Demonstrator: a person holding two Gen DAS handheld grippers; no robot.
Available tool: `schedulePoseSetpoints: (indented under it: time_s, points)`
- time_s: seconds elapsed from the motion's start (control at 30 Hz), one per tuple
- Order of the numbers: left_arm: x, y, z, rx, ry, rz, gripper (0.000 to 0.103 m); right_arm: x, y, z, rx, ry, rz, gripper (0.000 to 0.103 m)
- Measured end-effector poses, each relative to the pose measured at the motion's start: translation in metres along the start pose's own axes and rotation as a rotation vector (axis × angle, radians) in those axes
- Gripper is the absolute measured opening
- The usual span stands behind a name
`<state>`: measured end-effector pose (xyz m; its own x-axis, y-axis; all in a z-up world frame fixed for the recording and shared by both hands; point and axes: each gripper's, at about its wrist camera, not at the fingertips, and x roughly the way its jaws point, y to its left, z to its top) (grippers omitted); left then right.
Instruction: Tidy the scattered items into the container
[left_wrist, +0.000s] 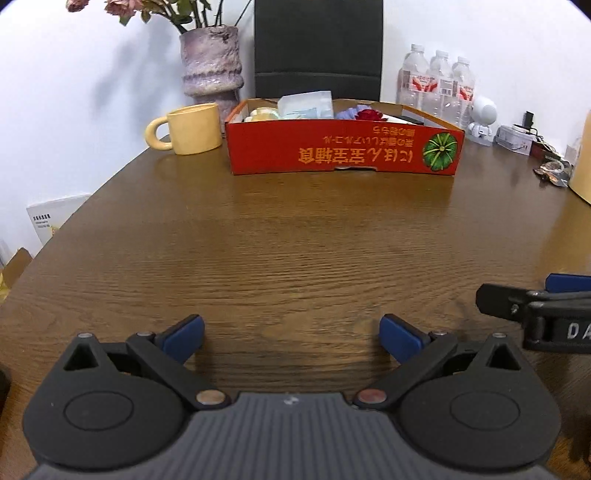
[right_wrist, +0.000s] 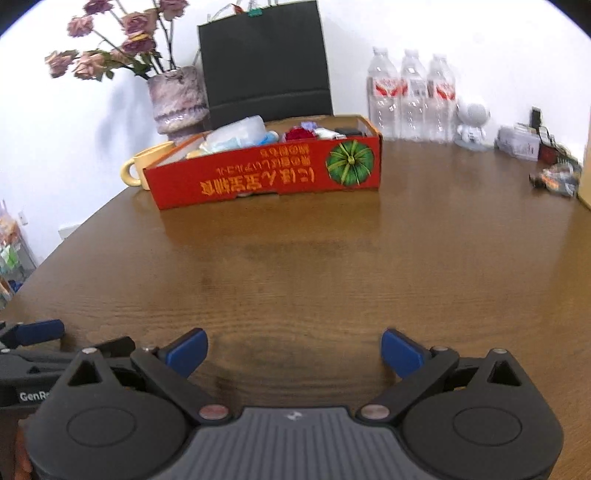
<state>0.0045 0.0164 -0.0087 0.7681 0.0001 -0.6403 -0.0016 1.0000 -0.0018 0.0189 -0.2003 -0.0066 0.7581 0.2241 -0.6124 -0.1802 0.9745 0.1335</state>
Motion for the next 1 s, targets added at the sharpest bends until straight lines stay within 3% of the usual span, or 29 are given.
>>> schedulePoseSetpoints:
  time_s: [0.3,1.0]
  points:
    - [0.002,-0.003,-0.003,0.01,0.004,0.012,0.103,0.007,0.011,-0.004,-0.084,0.028,-0.066,0.103]
    - [0.003,-0.002,-0.001,0.012,0.006,0.008,0.103,0.005,0.012,-0.005,-0.087,0.028,-0.066,0.103]
